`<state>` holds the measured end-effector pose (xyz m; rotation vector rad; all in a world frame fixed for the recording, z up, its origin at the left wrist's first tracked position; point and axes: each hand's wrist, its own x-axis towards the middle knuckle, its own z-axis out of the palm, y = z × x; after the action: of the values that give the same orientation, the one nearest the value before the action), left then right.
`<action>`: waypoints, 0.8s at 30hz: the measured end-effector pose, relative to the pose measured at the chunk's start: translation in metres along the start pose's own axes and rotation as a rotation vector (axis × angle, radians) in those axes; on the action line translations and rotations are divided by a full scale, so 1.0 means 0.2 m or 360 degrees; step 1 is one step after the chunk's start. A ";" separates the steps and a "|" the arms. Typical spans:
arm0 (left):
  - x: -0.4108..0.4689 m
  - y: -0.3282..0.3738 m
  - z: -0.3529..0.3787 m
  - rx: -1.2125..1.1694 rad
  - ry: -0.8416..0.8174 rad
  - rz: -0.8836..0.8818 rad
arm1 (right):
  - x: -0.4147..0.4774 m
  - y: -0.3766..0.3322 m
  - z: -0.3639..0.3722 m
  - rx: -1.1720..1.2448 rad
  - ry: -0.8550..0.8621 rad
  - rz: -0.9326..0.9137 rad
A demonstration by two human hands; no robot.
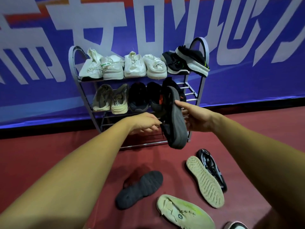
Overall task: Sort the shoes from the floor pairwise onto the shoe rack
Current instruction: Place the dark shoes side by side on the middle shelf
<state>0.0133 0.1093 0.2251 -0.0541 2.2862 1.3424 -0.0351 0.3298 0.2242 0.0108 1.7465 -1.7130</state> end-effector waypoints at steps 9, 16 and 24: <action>0.07 0.06 0.10 -0.0587 -0.0041 0.0167 | 0.02 -0.02 0.01 0.0124 0.0120 -0.0209; 0.16 0.01 0.07 -0.0574 0.0163 0.0154 | 0.02 -0.01 0.00 0.0080 0.0274 -0.0291; 0.21 0.03 0.04 -0.0481 0.0511 0.0232 | 0.04 -0.01 0.02 -0.0512 0.0642 -0.0627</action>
<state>-0.0227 0.1274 0.2089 -0.2214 2.3560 1.8643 -0.0404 0.3234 0.2231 -0.1492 2.4428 -1.7617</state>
